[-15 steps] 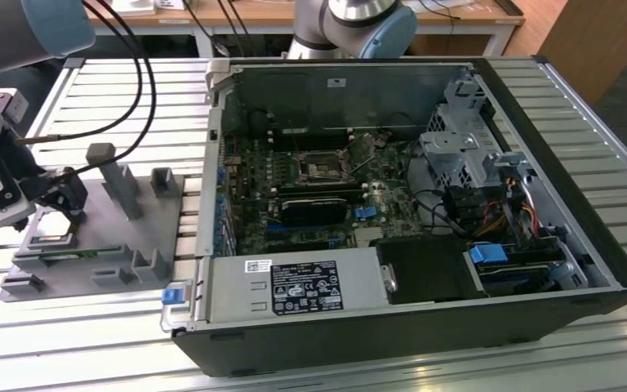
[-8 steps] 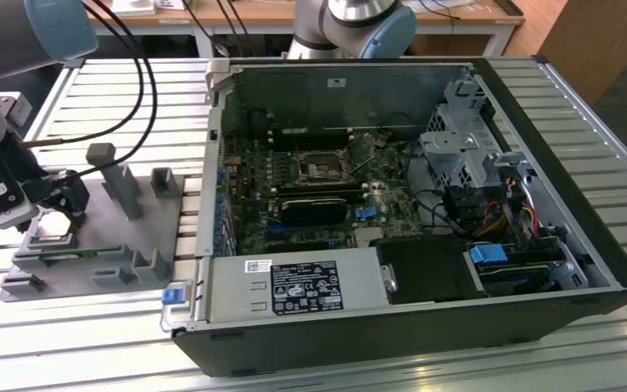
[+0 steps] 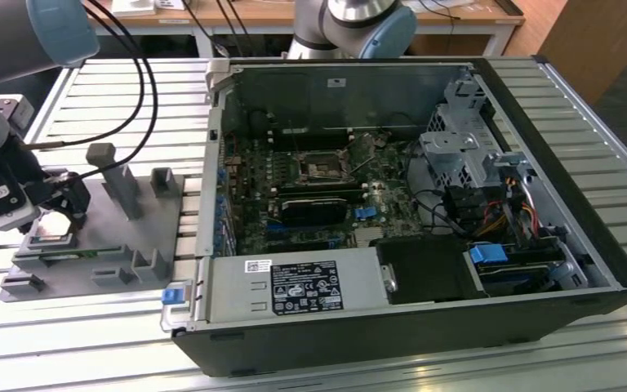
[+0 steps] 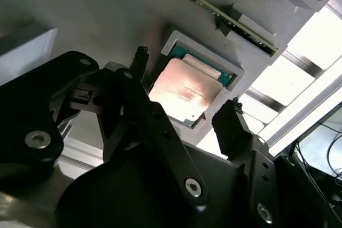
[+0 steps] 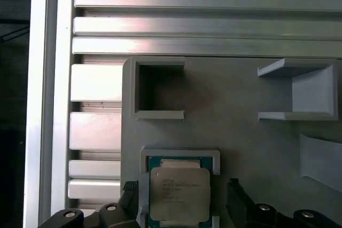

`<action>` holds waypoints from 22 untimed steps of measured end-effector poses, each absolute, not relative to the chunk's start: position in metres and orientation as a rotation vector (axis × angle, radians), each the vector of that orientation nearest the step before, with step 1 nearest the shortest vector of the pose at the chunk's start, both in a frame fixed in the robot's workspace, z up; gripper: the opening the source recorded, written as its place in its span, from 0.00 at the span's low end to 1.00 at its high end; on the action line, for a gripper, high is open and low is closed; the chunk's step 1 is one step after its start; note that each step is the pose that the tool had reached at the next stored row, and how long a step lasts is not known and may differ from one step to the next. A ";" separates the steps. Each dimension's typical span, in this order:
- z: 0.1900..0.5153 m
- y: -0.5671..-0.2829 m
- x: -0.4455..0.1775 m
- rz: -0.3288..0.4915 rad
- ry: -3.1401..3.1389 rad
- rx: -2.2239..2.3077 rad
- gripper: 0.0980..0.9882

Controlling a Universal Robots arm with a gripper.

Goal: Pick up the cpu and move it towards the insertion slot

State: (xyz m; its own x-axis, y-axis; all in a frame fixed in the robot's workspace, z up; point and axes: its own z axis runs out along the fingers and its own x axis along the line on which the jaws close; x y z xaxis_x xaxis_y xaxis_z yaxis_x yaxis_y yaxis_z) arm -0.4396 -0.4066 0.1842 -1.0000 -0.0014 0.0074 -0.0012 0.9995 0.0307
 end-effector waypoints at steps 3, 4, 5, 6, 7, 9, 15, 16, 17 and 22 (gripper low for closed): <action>0.184 -0.406 -0.440 -0.048 -3.134 0.002 0.67; 0.183 -0.406 -0.440 -0.048 -3.134 0.002 0.67; 0.183 -0.406 -0.441 -0.048 -3.134 0.002 0.67; 0.183 -0.406 -0.441 -0.048 -3.134 0.002 0.67; 0.183 -0.406 -0.441 -0.048 -3.134 0.002 0.67; 0.183 -0.406 -0.442 -0.048 -3.134 0.002 0.65; 0.182 -0.405 -0.442 -0.048 -3.134 0.002 0.58; 0.182 -0.405 -0.442 -0.048 -3.134 0.002 0.58; 0.182 -0.405 -0.442 -0.048 -3.134 0.002 0.58; 0.182 -0.405 -0.442 -0.048 -3.134 0.002 0.50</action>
State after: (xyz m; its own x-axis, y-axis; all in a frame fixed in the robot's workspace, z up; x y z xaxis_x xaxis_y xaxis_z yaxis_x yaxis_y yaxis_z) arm -0.4421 -0.4046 0.1817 -1.0000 -0.0012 0.0074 -0.0010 0.9995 0.0307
